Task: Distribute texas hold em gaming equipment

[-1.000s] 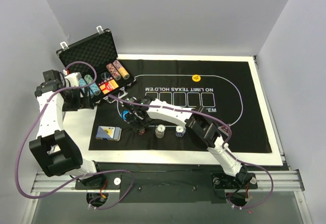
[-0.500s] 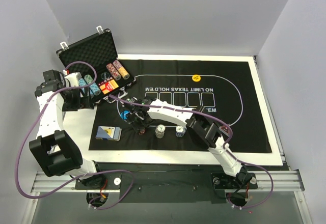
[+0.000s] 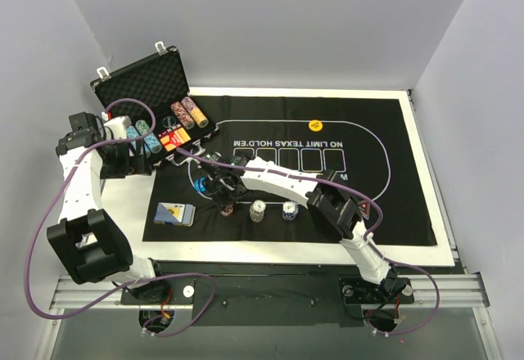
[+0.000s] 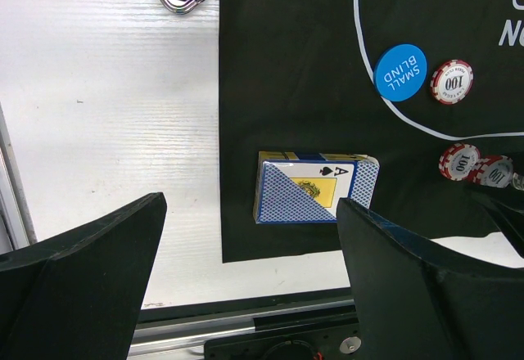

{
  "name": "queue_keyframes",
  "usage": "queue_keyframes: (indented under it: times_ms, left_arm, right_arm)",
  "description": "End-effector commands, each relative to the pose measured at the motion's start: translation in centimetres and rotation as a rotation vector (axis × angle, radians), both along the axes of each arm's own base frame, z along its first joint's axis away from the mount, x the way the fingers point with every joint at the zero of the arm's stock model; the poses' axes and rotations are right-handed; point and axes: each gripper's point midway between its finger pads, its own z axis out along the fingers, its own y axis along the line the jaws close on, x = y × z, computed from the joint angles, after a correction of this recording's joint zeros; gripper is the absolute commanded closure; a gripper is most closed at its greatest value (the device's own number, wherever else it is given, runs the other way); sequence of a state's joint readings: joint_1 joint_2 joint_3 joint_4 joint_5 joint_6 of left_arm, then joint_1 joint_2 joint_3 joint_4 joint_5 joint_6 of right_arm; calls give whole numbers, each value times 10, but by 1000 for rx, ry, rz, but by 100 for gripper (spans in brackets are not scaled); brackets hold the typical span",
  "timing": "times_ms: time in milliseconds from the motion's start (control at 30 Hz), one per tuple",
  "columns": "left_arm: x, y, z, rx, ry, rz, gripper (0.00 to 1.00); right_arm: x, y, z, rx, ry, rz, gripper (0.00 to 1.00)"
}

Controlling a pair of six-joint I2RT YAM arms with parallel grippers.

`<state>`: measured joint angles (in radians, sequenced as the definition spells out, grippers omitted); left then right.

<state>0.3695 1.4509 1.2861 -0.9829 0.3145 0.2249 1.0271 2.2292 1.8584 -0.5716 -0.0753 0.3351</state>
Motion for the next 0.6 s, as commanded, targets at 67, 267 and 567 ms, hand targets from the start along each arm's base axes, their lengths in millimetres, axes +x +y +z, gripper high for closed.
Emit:
queue_keyframes:
  times_ms: [67,267,567]
  left_arm:
    - [8,2,11,5,-57,-12,3]
    - [8,2,11,4,-56,-14,3]
    - [10,2,11,3,-56,-12,3]
  right_arm:
    - [0,-3,17,10,0,1,66]
    - [0,1,2,-2,27,3,65]
    - [-2,9,-5,8,51,11,64]
